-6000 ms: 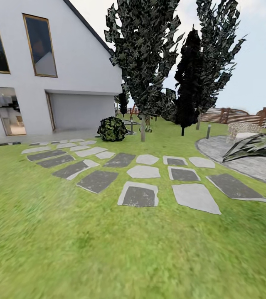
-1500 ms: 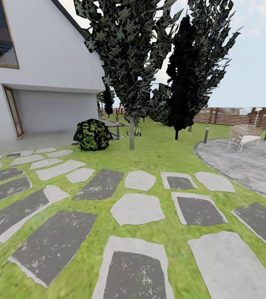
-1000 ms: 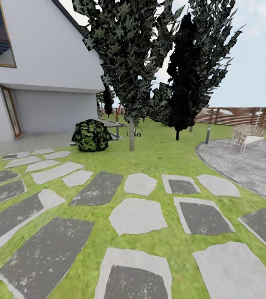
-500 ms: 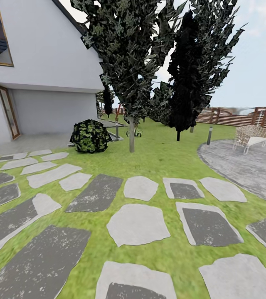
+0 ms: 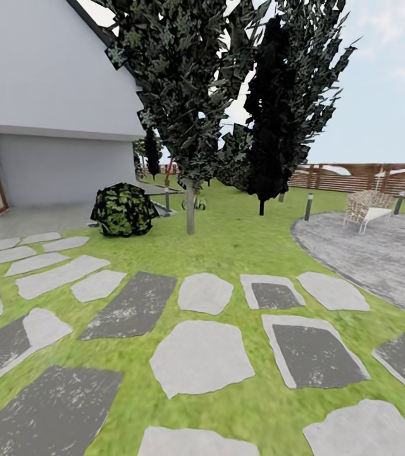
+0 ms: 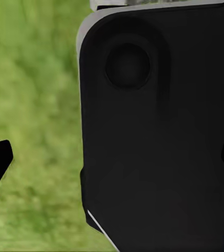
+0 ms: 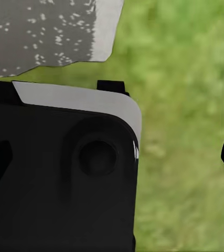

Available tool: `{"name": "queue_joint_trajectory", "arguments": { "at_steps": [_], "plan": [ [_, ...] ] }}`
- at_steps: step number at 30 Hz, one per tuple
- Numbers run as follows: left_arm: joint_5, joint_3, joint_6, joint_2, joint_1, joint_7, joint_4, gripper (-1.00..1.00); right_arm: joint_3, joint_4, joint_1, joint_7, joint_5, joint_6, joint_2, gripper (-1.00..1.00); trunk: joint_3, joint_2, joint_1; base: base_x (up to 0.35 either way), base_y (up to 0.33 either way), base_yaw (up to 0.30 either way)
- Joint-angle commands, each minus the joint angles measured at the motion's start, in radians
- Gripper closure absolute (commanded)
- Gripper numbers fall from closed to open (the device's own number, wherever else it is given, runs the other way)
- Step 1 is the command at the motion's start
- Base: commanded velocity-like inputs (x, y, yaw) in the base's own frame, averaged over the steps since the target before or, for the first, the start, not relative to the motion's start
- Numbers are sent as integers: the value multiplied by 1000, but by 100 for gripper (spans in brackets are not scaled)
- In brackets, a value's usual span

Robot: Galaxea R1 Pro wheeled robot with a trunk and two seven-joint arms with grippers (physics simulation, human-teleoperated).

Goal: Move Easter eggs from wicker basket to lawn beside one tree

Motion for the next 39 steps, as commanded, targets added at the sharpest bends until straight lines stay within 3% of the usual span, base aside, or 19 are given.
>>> {"name": "queue_joint_trajectory", "arguments": {
  "at_steps": [1,8,27,39],
  "plan": [
    [0,-1,0,0,1,0,-2,-100,6,4,-2,0,0,-6,0,-100,-1,0,1,342,0,-291],
    [0,-1,-1,0,1,0,-2,-100,4,4,-2,0,0,-6,0,-100,-1,0,1,342,0,-197],
    [0,-1,-1,0,1,0,-2,-100,6,4,-2,0,0,-6,0,-100,-1,0,1,342,0,-8],
    [0,-1,-1,0,1,0,-2,-100,5,4,-2,0,0,-6,0,-100,1,0,1,342,0,-166]
  ]
}}
